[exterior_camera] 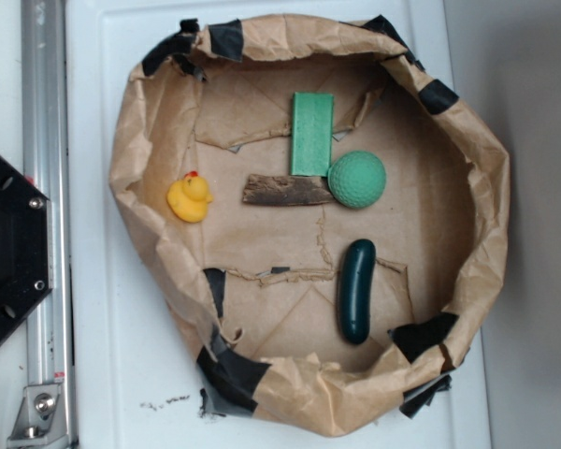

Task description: Grab the plastic pickle.

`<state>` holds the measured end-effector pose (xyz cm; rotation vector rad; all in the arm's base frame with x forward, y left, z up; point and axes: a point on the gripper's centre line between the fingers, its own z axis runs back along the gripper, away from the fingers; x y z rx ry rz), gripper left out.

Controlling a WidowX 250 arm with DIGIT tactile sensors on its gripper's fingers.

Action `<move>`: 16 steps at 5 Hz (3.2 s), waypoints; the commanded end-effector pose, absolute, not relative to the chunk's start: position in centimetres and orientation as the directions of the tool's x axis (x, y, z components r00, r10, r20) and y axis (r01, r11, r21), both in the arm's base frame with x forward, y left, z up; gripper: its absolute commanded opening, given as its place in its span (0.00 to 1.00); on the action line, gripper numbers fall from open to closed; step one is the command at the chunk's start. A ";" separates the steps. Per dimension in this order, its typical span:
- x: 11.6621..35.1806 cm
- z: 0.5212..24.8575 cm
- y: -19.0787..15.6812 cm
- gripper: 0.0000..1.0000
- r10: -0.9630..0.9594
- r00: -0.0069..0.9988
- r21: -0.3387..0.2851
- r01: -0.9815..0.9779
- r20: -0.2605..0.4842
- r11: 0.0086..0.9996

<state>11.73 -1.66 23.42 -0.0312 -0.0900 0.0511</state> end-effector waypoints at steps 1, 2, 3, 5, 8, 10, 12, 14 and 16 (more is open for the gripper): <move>19.7 22.9 -3.7 1.00 0.321 0.926 -0.111 -0.304 0.199 0.946; 23.4 20.3 -4.6 1.00 0.542 0.806 -0.197 -0.506 0.240 0.840; 24.6 16.2 -3.9 1.00 0.676 0.707 -0.221 -0.640 0.206 0.736; 26.7 9.0 -2.0 1.00 0.788 0.609 -0.301 -0.737 0.093 0.605; 31.1 5.1 -3.7 1.00 0.731 0.680 -0.106 -0.724 0.051 0.681; 30.6 4.4 -3.1 0.00 0.784 0.620 -0.030 -0.784 0.011 0.620; 30.8 7.4 -2.8 0.00 0.585 0.804 -0.249 -0.548 0.109 0.799; 31.0 17.6 -0.1 0.00 0.197 0.972 -0.241 -0.163 0.127 0.957; 29.8 21.0 -2.2 0.00 0.003 0.996 -0.079 0.004 0.088 0.997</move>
